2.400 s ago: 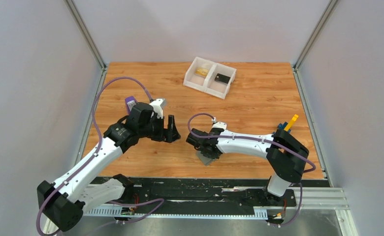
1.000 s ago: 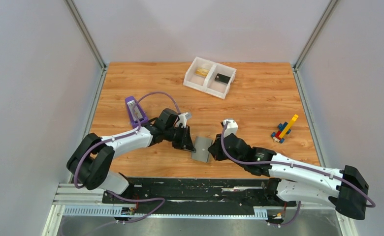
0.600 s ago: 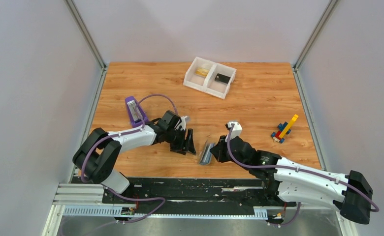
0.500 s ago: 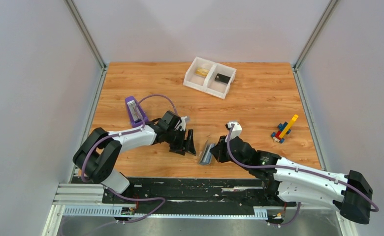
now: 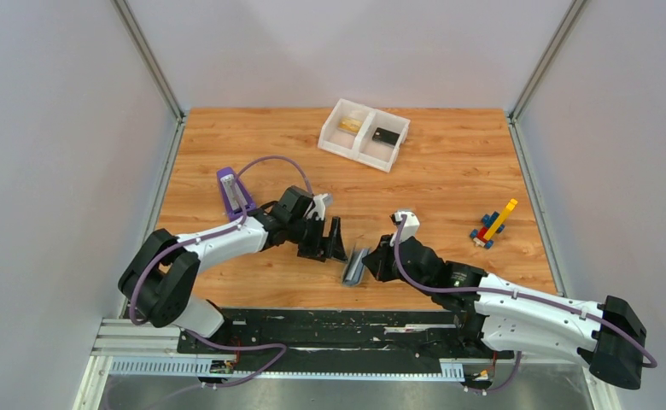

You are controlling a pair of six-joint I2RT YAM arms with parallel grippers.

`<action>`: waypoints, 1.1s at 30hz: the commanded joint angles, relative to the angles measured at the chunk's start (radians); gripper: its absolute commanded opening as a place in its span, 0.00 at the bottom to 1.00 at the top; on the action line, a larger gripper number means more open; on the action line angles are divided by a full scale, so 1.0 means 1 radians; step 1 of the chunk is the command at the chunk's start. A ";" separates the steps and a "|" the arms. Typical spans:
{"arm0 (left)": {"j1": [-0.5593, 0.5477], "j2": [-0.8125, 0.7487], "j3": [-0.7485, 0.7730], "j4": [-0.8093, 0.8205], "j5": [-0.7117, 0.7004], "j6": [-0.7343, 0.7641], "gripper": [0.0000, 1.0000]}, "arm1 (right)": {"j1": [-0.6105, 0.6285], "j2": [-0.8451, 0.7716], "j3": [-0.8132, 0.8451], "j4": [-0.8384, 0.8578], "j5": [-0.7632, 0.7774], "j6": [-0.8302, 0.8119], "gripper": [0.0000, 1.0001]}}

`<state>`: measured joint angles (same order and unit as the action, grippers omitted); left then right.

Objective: Take the credit cards out of the card holder
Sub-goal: Open the card holder at the center of the board.

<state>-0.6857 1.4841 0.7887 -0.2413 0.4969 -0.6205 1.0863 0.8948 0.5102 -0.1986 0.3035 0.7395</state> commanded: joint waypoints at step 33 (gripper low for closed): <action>-0.081 0.004 0.054 0.008 -0.088 0.038 0.00 | 0.005 -0.148 0.099 -0.328 0.074 0.181 0.48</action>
<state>-0.7635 1.5276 0.8719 -0.2829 0.3851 -0.5545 1.0863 0.7704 0.5079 -0.4118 0.3531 0.8391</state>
